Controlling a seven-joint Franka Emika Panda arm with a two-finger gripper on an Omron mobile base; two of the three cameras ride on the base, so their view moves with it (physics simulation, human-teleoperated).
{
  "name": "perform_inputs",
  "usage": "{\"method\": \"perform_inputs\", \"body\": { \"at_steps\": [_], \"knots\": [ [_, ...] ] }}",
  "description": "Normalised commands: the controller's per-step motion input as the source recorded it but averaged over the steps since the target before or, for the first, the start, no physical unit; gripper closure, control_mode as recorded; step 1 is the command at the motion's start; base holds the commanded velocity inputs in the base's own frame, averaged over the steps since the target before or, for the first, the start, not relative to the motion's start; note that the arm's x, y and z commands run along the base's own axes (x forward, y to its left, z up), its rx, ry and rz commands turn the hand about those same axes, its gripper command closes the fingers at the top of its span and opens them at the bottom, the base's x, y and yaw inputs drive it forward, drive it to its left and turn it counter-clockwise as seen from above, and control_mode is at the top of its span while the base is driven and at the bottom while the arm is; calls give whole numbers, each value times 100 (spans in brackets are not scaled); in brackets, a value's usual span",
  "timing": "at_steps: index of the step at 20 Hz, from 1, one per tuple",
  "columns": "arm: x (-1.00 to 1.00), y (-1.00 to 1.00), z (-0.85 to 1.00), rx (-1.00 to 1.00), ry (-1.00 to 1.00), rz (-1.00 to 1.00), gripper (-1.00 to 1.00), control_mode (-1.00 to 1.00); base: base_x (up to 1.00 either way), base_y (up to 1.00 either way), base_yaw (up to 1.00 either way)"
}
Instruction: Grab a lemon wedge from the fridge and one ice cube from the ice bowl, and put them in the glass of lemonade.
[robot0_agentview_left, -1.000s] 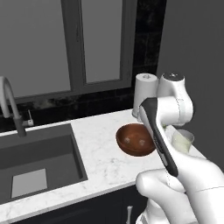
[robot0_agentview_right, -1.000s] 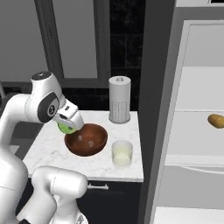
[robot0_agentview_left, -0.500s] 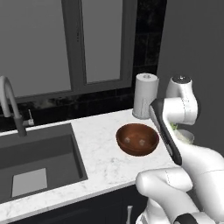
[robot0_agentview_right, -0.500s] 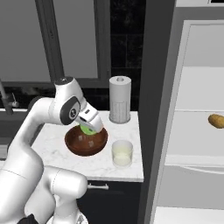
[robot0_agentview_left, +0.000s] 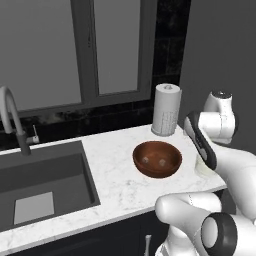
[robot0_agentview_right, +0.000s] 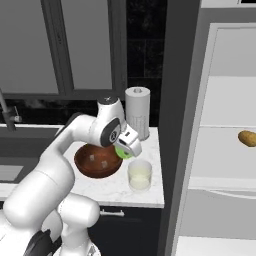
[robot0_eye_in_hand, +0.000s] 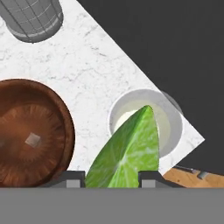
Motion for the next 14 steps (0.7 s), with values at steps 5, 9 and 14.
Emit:
{"method": "perform_inputs", "body": {
  "at_steps": [5,9,14],
  "knots": [
    [0,0,-29,0,0,-6,100,-100,0,0,0],
    [2,-2,-14,0,0,-4,100,-100,0,0,0],
    [11,-11,-17,0,0,-2,100,-100,0,0,0]
  ]
}}
